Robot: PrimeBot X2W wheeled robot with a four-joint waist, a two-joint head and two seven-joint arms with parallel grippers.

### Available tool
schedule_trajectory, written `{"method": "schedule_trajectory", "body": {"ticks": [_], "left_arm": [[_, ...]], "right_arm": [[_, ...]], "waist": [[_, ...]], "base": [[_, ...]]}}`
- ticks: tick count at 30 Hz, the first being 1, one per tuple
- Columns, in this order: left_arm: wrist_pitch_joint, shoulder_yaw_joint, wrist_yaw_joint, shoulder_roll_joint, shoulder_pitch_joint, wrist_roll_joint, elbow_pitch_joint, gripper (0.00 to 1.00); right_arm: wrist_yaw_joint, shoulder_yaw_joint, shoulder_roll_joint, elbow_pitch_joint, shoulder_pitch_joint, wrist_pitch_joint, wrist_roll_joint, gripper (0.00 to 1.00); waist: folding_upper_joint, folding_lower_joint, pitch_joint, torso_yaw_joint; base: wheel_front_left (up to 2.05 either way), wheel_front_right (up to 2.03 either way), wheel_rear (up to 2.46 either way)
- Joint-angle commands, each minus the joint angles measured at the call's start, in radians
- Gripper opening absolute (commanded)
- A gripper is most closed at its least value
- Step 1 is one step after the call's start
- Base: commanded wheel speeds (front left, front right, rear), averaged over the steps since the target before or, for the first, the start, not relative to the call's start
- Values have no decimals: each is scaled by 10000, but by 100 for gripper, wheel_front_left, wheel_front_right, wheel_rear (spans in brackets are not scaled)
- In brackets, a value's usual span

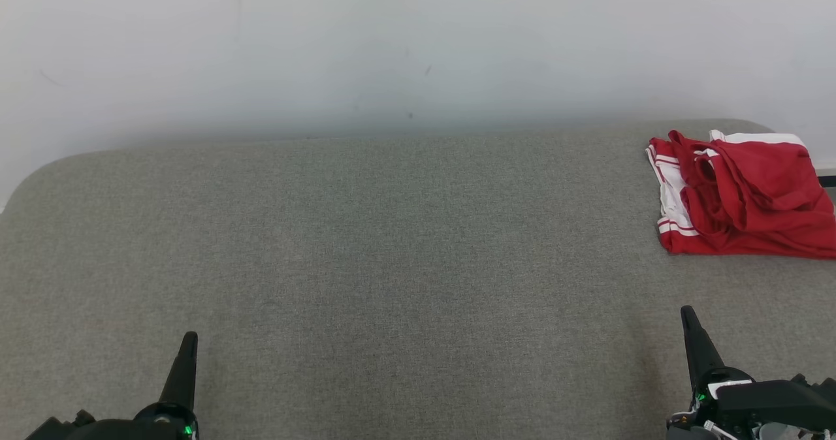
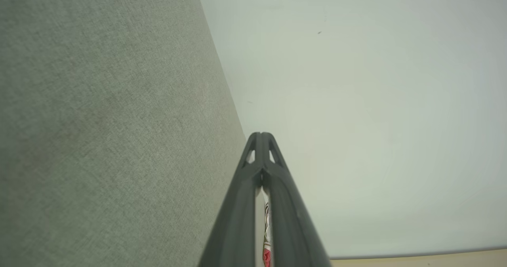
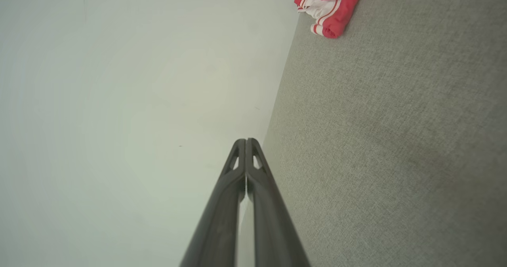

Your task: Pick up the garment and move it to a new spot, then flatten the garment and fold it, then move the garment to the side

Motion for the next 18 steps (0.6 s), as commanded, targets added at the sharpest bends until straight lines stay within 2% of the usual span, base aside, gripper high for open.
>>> {"method": "schedule_trajectory", "body": {"ticks": [1, 18], "left_arm": [[82, 23, -51, 54, -176, -274, -8, 0], [404, 25, -95, 60, -326, -1567, 106, 0]], "right_arm": [[-16, -54, 23, -31, -123, 79, 238, 0], [-19, -205, 72, 30, -243, 416, 1460, 0]], "waist": [[0, 0, 2, 1], [0, 0, 18, 9]], "base": [[0, 0, 0], [0, 0, 0]]}}
